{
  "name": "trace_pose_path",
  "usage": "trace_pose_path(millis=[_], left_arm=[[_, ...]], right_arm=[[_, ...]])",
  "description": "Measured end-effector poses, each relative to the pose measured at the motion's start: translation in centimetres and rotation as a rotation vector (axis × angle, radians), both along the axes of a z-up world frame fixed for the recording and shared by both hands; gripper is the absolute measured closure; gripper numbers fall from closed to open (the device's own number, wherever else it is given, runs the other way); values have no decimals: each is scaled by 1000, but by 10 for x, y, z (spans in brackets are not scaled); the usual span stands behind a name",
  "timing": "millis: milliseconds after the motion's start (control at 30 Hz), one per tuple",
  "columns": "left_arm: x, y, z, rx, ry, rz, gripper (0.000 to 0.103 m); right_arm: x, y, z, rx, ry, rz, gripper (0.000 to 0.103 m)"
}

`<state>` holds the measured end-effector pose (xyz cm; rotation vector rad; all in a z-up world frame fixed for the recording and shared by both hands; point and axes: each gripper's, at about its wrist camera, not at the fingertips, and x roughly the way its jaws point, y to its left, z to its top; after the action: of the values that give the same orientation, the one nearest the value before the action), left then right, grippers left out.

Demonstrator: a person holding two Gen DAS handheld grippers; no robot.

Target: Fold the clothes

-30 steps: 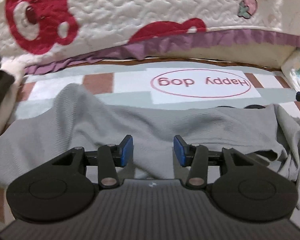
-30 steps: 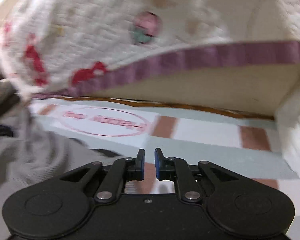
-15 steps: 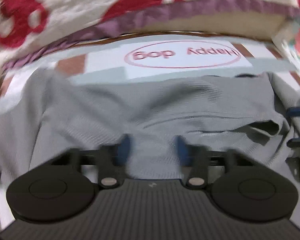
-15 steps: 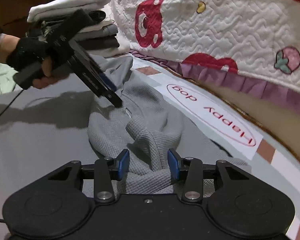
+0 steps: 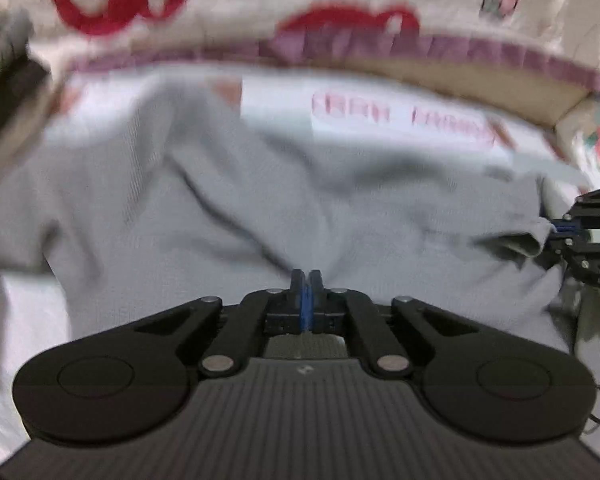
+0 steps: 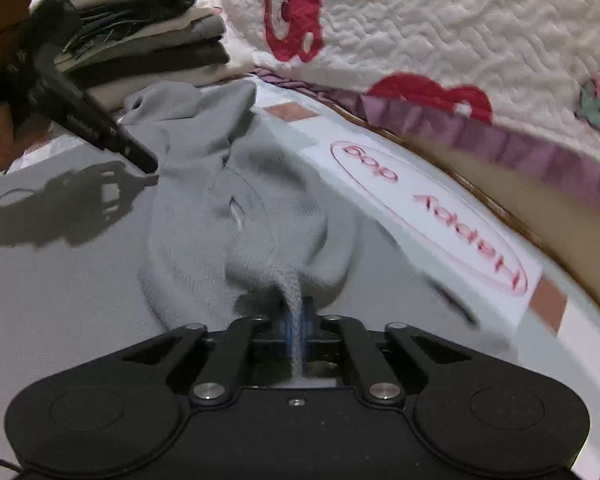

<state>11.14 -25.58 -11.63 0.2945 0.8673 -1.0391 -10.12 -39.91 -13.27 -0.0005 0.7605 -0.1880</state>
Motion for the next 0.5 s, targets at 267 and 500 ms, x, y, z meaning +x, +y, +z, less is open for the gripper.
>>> trace_pose_path(millis=[267, 500], left_arm=[[32, -29, 49, -165, -183, 71, 56], [46, -67, 13, -34, -112, 91, 49]], right_arm=[[-73, -12, 57, 282, -371, -247, 98], [-72, 23, 17, 206, -203, -192, 98]])
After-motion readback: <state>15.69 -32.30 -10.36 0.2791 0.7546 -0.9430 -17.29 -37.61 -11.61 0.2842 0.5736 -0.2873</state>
